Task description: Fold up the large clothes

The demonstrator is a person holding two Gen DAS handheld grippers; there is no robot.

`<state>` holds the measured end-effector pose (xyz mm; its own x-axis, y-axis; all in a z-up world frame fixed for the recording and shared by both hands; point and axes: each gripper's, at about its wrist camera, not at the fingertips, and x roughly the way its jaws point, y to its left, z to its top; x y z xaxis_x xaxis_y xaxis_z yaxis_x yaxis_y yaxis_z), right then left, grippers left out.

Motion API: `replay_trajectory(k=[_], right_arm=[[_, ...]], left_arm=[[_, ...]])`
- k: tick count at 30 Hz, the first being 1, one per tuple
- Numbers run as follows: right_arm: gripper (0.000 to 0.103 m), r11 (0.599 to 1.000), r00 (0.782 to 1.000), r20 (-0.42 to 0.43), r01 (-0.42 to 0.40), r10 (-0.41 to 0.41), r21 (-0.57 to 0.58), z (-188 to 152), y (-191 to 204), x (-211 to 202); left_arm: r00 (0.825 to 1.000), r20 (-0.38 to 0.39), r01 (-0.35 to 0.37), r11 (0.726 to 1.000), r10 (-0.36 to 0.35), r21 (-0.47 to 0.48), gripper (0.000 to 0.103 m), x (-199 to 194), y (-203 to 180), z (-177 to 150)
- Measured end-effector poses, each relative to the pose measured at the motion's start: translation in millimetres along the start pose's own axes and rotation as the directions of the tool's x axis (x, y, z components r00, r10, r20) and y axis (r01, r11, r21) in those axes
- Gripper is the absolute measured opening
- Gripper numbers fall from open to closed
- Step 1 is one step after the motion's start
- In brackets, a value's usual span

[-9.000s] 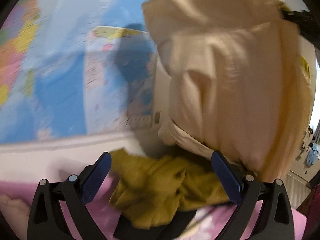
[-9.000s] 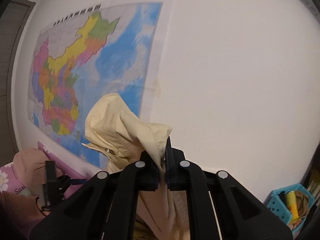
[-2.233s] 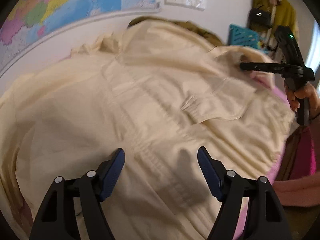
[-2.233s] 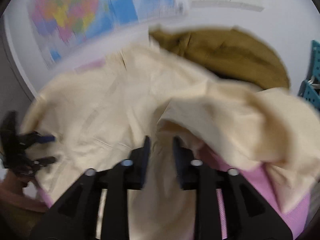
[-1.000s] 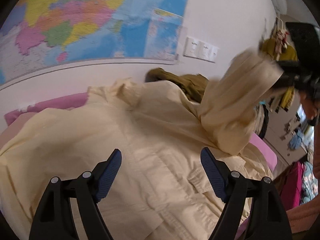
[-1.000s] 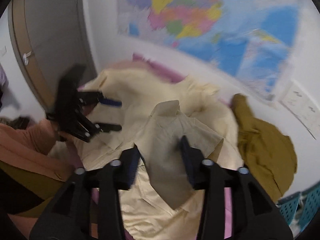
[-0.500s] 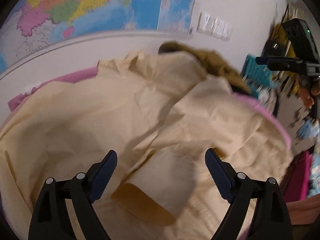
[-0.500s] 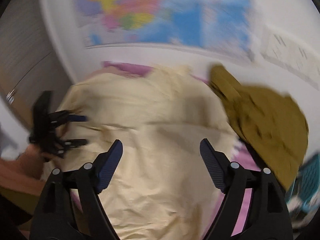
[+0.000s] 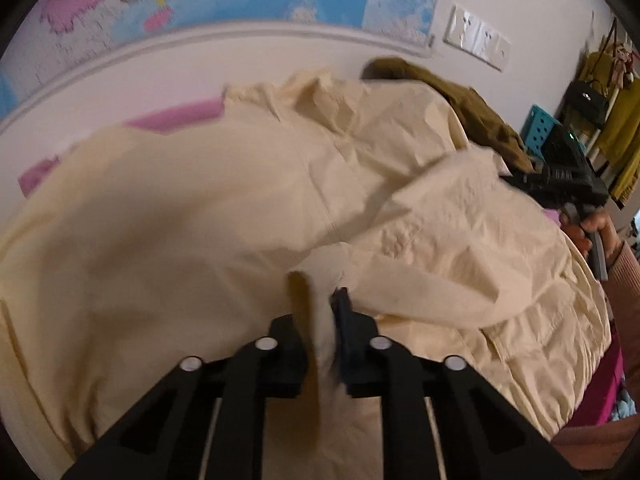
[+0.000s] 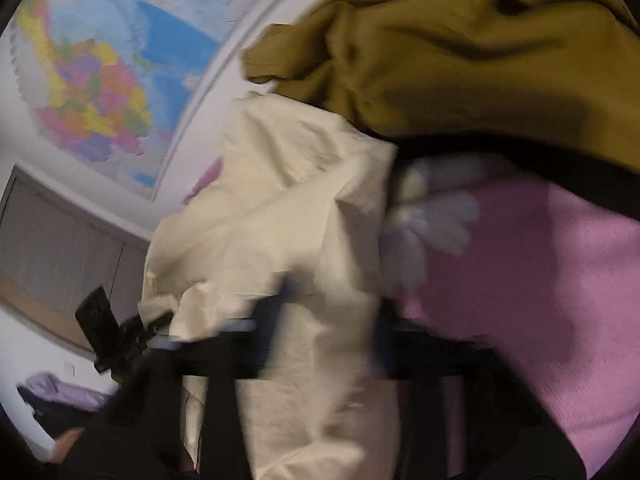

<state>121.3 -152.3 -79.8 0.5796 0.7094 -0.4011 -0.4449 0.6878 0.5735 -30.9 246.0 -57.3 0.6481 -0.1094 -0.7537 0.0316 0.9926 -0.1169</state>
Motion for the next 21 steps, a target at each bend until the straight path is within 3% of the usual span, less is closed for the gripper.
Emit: replay_trajectory(k=[4, 5, 7, 8, 10, 11, 13, 14, 16, 17, 18, 21], right_arm=[[0.004, 0.988, 0.982, 0.188, 0.02, 0.009, -0.156, 10.1, 40.2, -51.2], [0.003, 0.982, 0.974, 0.228, 0.041, 0.003, -0.184, 9.7, 47.2, -63.3], [0.003, 0.968, 0.956, 0.288, 0.116, -0.049, -0.221, 9.5, 56.3, -79.3], [0.003, 0.962, 0.954, 0.277, 0.175, -0.114, -0.209, 10.3, 52.9, -75.4], [0.004, 0.963, 0.955, 0.239, 0.215, -0.174, -0.16, 11.9, 36.9, -62.5], [0.004, 0.964, 0.956, 0.216, 0.229, -0.198, -0.132, 11.5, 27.7, -54.5], [0.004, 0.963, 0.955, 0.176, 0.256, -0.239, -0.083, 7.3, 5.7, -38.7], [0.004, 0.963, 0.955, 0.165, 0.261, -0.247, -0.07, 4.2, -0.7, -32.6], [0.005, 0.961, 0.952, 0.164, 0.27, -0.257, -0.06, 0.0, -6.9, -28.3], [0.005, 0.962, 0.952, 0.169, 0.267, -0.254, -0.06, -1.1, -6.3, -29.0], [0.006, 0.96, 0.951, 0.173, 0.271, -0.257, -0.066, -1.8, -5.0, -31.4], [0.006, 0.947, 0.941, 0.19, 0.303, -0.28, -0.109, -2.8, 7.1, -33.8]], left_arm=[[0.996, 0.087, -0.016, 1.0, 0.013, 0.025, 0.009, -13.9, 1.4, 20.3], [0.988, 0.154, -0.035, 0.998, 0.027, 0.05, 0.009, -22.4, -2.5, 25.6], [0.973, 0.23, -0.041, 0.996, 0.022, 0.078, 0.016, -30.1, -6.2, 30.3], [0.971, 0.24, -0.042, 0.995, 0.02, 0.088, 0.029, -29.3, -6.5, 32.5], [0.982, 0.187, -0.041, 0.992, 0.018, 0.119, 0.038, -10.8, -2.2, 35.6], [0.993, 0.117, -0.043, 0.993, 0.03, 0.11, 0.041, 5.5, 4.7, 35.6], [1.0, 0.009, -0.03, 0.998, 0.029, 0.048, 0.05, 28.3, 20.5, 32.4], [0.999, -0.035, 0.012, 1.0, -0.012, 0.001, 0.051, 35.3, 29.9, 29.5], [0.995, -0.059, 0.073, 0.996, -0.076, -0.059, 0.052, 35.3, 43.1, 25.5], [0.994, -0.049, 0.097, 0.992, -0.101, -0.076, 0.057, 31.4, 47.6, 24.6], [0.992, -0.045, 0.117, 0.989, -0.121, -0.087, 0.069, 28.9, 50.2, 25.8], [0.985, -0.049, 0.159, 0.982, -0.164, -0.102, 0.075, 24.9, 51.9, 28.2]])
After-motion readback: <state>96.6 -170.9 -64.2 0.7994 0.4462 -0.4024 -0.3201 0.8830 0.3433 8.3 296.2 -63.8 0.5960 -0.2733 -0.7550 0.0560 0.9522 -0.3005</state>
